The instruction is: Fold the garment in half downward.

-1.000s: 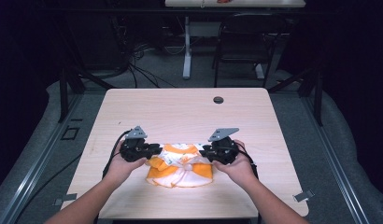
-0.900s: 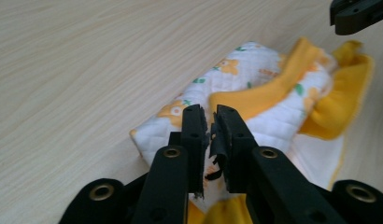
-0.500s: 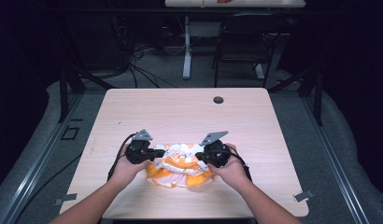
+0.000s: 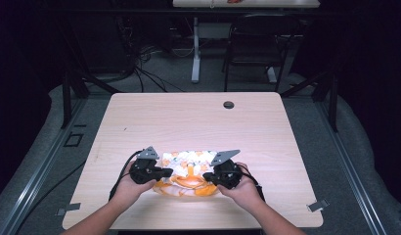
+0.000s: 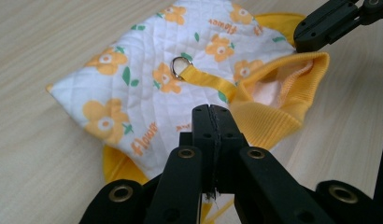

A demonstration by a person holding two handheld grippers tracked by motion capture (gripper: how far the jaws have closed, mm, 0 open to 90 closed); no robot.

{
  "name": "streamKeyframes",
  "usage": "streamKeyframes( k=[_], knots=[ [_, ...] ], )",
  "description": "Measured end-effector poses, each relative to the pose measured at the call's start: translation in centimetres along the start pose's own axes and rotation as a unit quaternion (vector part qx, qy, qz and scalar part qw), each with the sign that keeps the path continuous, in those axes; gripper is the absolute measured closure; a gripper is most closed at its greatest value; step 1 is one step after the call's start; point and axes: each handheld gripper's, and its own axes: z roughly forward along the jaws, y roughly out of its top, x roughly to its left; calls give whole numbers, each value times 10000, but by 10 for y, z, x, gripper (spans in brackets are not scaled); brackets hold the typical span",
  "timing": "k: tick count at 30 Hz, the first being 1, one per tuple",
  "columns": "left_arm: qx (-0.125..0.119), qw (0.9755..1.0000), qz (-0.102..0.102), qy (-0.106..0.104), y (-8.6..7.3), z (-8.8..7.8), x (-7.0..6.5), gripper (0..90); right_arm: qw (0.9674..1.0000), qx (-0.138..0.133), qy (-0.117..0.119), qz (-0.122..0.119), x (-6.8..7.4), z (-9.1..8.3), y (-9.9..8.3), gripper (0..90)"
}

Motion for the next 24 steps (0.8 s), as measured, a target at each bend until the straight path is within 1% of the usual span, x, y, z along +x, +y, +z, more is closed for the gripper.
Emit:
streamKeyframes(
  k=[1, 3, 7, 8, 9, 10, 11, 12, 13, 16, 18, 19, 20, 22, 23, 24],
  knots=[
    [26, 10000, 0, 4, -3, 0, -1, 900, 10000, -15, 5, 21, 2, 1, -2, 898],
    [64, 10000, -32, 25, -8, 2, -1, 899, 10000, 56, 37, -29, 4, 2, -5, 898],
    [159, 9998, -37, 68, -20, 7, 2, 899, 9999, 132, 73, -11, 8, 8, -12, 898],
    [163, 9998, -49, 87, -22, 8, 3, 899, 9999, 127, 81, 8, 10, 10, -14, 898],
    [167, 9998, -87, 87, -25, 9, 3, 899, 9998, 172, 72, -19, 10, 11, -15, 898],
    [163, 9998, -116, 80, -27, 11, 4, 899, 9998, 160, 95, -28, 11, 12, -17, 898],
    [188, 9997, -98, 74, -29, 11, 4, 899, 9997, 228, 95, -40, 11, 13, -18, 898],
    [184, 9998, -88, 87, -31, 12, 4, 898, 9997, 230, 111, -19, 12, 14, -19, 898],
    [172, 9997, -129, 68, -33, 13, 4, 899, 9997, 227, 110, -17, 13, 16, -20, 898],
    [152, 9998, -96, 87, -35, 15, 4, 898, 9996, 259, 136, -4, 13, 19, -23, 898],
    [162, 9998, -91, 96, -35, 16, 4, 898, 9995, 282, 109, 22, 13, 20, -25, 898],
    [142, 9998, -82, 119, -36, 16, 4, 898, 9996, 258, 134, 38, 13, 21, -26, 899],
    [150, 9998, -86, 109, -36, 17, 5, 898, 9995, 278, 125, 67, 13, 21, -27, 900],
    [137, 9998, -106, 106, -37, 17, 5, 898, 9995, 301, 128, 43, 12, 23, -29, 900],
    [123, 9998, -105, 111, -37, 17, 5, 898, 9995, 278, 153, 94, 12, 24, -30, 900],
    [123, 9998, -105, 118, -37, 17, 5, 898, 9995, 268, 154, 94, 12, 24, -30, 900]
  ],
)
